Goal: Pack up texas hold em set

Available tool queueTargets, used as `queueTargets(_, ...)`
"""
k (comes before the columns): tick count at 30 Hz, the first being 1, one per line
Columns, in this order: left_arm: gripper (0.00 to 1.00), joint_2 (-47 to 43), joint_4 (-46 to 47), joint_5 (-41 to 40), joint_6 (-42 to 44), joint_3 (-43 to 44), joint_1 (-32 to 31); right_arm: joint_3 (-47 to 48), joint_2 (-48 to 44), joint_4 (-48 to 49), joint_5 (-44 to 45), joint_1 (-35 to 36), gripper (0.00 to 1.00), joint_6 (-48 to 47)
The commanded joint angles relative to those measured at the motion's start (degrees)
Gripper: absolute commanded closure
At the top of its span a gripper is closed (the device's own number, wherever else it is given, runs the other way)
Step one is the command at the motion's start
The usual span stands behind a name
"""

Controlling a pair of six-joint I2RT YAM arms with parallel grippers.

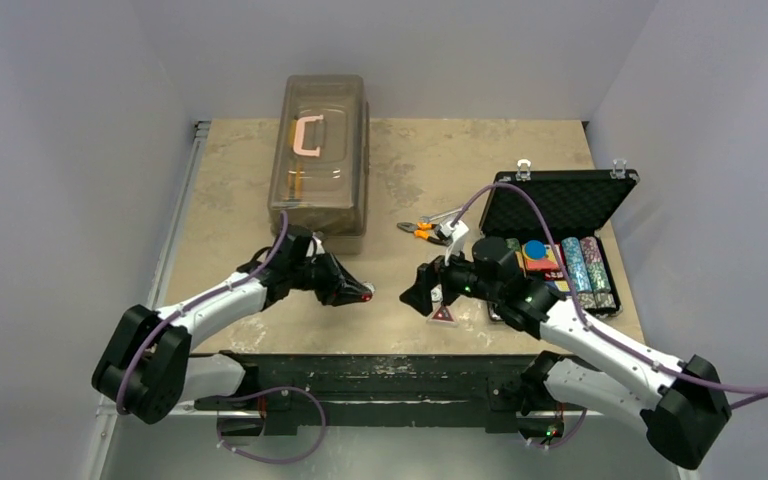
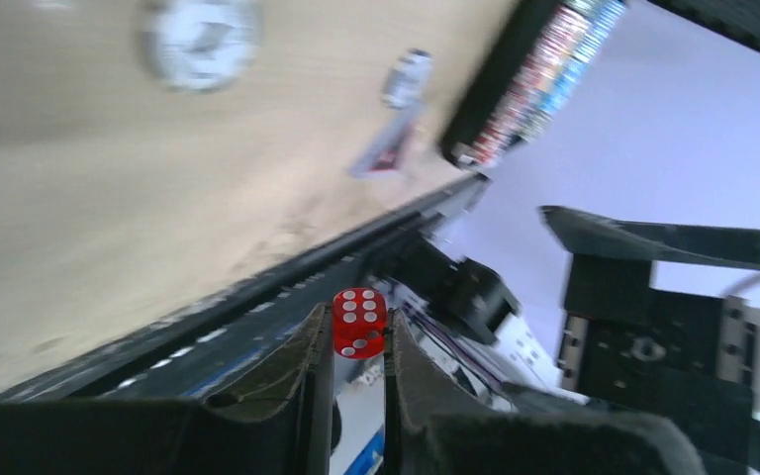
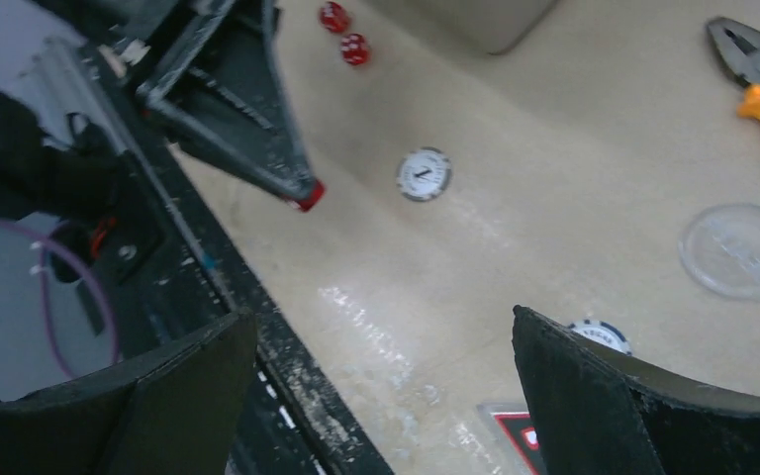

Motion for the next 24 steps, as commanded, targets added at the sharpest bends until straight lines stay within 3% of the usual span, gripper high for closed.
queueTargets(1,1.0,-1.11,20.13,9.6,-3.08,5.64,-1.04,1.04,-6.56,2.93,-11.51,0.19,0.01,-3.01)
queueTargets(6,1.0,-6.36,17.59,9.49,-4.96,5.05,-2.05,0.55,-7.75,7.36,-14.01,0.19,0.03,-2.26)
queueTargets(11,1.0,-11.44,16.46,10.97,-7.17,4.14,-2.15,3.61,0.39,13.42,-22.48,1.31,0.16,1.29)
queueTargets(14,1.0,-14.33,14.09,10.64,-6.33,4.39,-2.15,2.98,1.44,20.42,-23.9,1.61,0.17,5.14)
queueTargets(18,1.0,-16.26,13.85,11.77,-6.33,4.41,-2.14,2.12,1.57,26.99,-25.67,1.56,0.31,8.7)
queueTargets(24,1.0,-16.75,17.06,15.22,-7.49,4.77,-2.15,3.96,4.05,29.28,-26.83,1.57,0.39,9.14)
